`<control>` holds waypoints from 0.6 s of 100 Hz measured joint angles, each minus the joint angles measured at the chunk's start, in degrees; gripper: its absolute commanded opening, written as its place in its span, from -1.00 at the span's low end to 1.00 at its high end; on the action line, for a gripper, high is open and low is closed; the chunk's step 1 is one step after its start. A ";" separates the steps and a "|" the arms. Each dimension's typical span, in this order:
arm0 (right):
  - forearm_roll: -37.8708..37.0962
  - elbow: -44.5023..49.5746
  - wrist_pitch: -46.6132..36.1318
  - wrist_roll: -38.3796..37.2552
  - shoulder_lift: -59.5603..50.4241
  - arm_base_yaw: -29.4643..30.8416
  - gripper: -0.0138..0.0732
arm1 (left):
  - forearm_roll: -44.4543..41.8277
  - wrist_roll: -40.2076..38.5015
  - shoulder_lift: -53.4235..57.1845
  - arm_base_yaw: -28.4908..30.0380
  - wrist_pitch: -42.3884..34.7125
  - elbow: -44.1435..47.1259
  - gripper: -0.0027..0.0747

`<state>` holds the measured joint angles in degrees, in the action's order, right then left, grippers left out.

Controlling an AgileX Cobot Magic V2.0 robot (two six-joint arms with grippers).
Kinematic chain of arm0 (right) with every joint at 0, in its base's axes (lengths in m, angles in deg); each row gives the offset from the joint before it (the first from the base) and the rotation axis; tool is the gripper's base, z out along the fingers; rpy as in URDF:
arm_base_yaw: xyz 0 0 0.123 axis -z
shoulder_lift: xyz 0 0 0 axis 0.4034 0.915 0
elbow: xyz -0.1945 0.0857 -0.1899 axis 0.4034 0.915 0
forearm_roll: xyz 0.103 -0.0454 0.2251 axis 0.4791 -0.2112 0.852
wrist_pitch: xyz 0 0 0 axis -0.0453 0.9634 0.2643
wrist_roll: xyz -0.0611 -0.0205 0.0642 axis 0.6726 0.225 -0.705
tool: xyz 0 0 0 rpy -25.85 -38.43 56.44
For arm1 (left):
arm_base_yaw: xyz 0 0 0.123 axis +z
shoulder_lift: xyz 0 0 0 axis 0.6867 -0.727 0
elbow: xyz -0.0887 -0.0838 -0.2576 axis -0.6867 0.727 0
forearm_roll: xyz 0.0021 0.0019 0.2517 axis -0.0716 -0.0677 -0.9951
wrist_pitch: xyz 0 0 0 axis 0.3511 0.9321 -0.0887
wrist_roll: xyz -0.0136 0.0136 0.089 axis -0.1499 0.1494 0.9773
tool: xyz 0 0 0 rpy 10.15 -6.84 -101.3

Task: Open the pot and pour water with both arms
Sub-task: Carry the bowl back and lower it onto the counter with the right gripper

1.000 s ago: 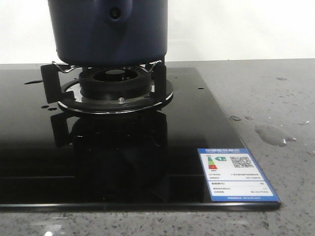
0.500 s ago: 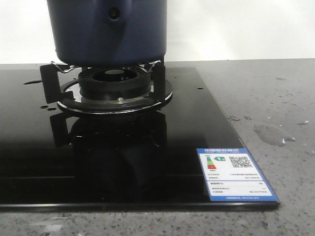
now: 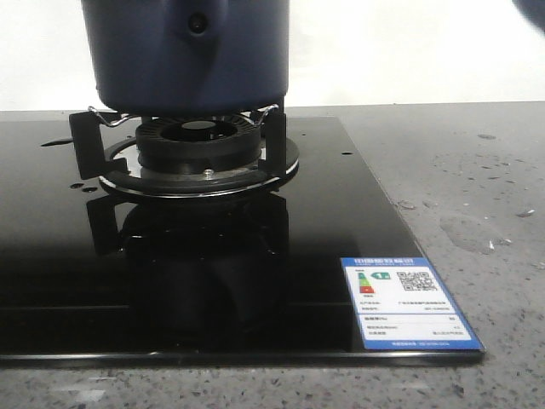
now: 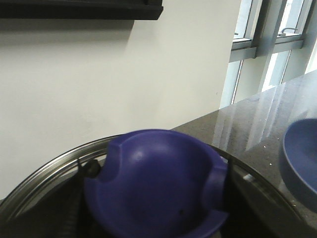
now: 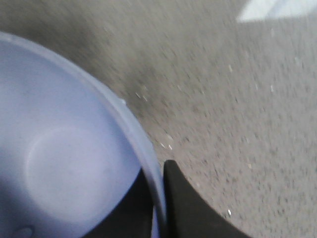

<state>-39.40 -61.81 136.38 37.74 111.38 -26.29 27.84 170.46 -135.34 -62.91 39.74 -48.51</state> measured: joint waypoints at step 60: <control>7.26 14.87 -13.12 0.00 4.62 2.50 -0.45 | -3.93 0.19 -4.61 0.00 3.25 -2.03 -0.12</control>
<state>-32.14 -46.94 123.26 37.74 116.00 -23.79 23.91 170.66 -139.94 -62.91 42.99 -50.54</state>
